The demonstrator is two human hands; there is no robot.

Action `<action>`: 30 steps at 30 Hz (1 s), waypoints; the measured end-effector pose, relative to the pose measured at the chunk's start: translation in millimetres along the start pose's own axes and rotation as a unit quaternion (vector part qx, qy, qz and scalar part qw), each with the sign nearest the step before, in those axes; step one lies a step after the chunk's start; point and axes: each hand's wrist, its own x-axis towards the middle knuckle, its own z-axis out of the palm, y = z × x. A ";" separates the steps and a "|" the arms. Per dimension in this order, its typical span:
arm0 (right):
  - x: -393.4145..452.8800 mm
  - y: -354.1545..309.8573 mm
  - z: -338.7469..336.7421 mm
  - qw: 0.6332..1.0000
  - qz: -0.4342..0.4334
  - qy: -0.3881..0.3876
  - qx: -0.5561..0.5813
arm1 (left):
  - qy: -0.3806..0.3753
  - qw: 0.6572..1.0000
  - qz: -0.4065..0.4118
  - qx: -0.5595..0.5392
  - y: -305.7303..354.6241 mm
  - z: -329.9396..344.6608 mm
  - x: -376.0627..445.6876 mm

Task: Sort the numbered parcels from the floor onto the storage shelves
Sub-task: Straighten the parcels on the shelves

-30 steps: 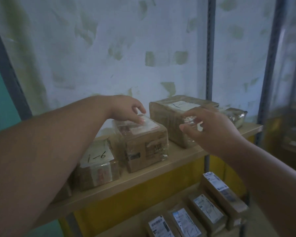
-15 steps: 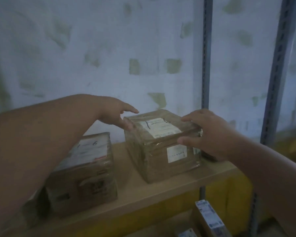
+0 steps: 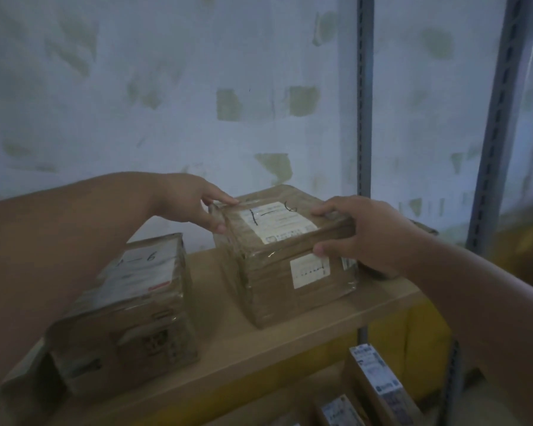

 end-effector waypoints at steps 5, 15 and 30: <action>-9.6 -7.9 7.2 1.000 0.000 0.022 0.006 | -0.007 1.000 0.008 -0.006 -6.6 -1.5 -2.7; -26.7 -20.1 14.9 0.999 0.003 0.049 0.021 | -0.011 1.000 0.020 -0.015 -11.8 -5.4 -23.7; -30.4 -30.4 18.0 0.998 0.006 0.061 0.000 | -0.020 1.000 0.020 0.000 -10.7 -4.9 -28.8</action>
